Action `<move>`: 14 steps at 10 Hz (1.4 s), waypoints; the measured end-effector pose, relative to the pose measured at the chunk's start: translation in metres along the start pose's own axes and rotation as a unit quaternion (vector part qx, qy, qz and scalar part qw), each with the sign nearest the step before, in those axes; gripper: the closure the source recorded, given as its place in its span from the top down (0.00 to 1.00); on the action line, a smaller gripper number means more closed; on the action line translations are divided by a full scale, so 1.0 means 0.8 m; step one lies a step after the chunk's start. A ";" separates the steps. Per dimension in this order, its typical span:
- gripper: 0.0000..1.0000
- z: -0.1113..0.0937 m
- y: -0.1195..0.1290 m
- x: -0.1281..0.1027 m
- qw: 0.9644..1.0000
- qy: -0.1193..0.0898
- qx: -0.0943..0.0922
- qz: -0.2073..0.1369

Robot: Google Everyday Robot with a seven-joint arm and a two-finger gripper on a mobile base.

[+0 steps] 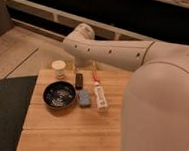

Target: Place the eraser on the white sponge

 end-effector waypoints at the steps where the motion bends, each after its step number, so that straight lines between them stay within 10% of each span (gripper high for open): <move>1: 0.65 0.016 0.002 -0.005 1.000 -0.005 -0.022 0.005; 3: 0.65 0.047 -0.003 -0.007 0.998 -0.008 -0.054 0.030; 14: 0.65 0.061 0.010 -0.020 0.994 -0.058 -0.090 -0.018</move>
